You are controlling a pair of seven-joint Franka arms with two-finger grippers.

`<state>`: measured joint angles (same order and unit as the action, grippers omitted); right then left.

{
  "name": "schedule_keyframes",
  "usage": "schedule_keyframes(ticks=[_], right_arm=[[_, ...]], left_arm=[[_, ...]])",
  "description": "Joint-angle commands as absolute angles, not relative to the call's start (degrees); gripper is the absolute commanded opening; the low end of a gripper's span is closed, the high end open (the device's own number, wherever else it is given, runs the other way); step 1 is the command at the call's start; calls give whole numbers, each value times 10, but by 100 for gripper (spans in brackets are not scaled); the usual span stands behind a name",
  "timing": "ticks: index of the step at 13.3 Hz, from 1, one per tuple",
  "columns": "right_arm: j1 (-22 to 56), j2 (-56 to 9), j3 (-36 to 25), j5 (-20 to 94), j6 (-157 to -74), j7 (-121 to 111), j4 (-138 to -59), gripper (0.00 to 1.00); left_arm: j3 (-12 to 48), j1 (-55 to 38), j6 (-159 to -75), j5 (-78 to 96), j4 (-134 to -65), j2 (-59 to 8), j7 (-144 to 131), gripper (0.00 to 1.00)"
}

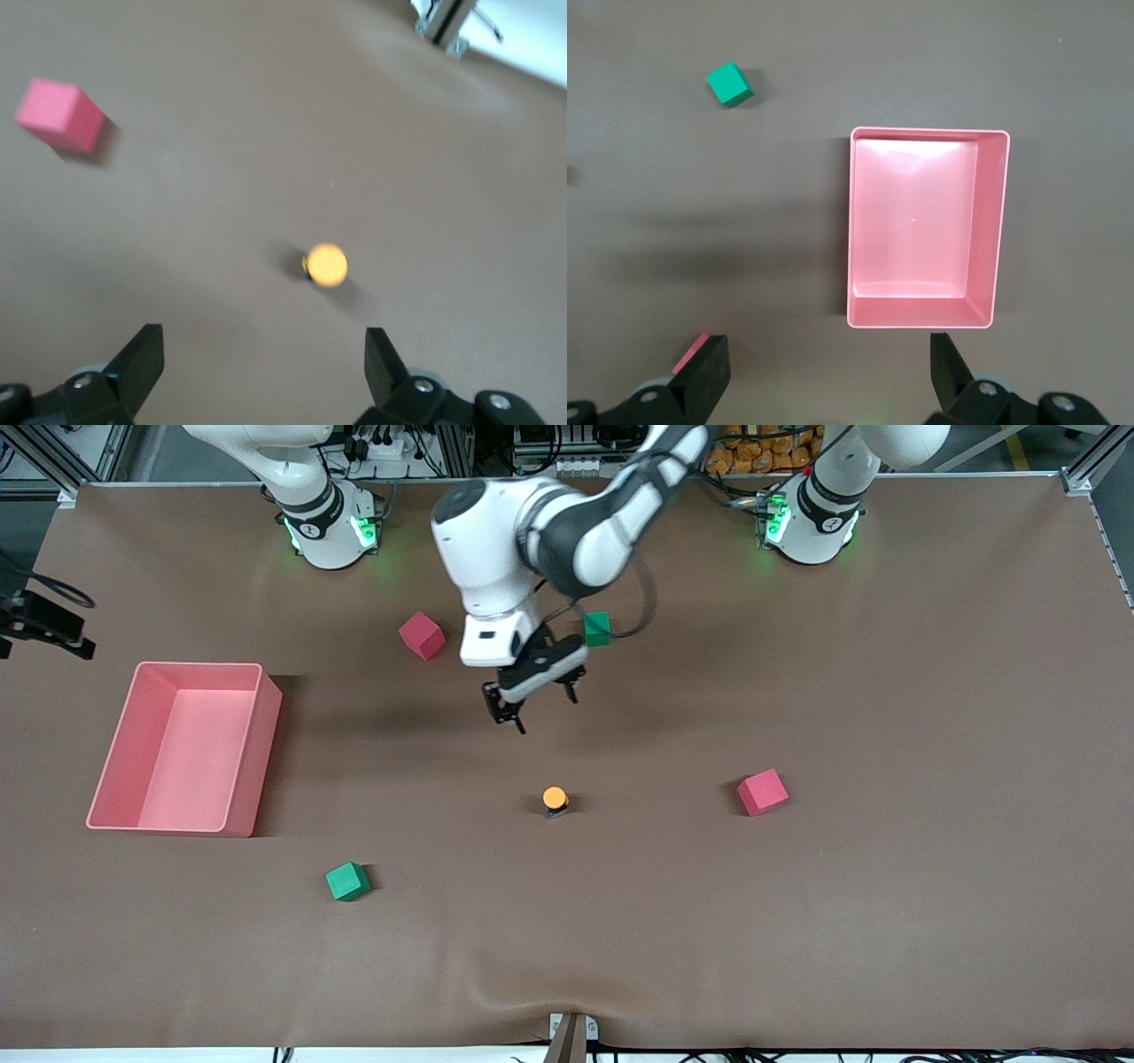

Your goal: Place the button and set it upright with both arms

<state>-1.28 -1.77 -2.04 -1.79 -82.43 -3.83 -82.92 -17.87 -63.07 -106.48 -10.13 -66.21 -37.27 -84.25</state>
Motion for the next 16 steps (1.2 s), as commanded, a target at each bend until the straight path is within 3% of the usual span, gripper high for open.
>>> schedule_keyframes(ticks=[1,4,8,16], right_arm=[[-12,-13,-25,-25,-816,-32,-824,100],[-14,-14,-26,-9,-822,-26,-823,100],[-46,-16,-26,14,-819,-25,-824,100],[-46,-15,-25,15,-817,-26,-826,100]], left_arm=[[-168,-559,-1018,-42,-685,-281,-726,100],[-169,-454,-998,10,-687,-224,-609,100],[-169,-355,-940,11,-686,-197,-507,100],[-167,-251,-878,12,-691,-153,-347,100]])
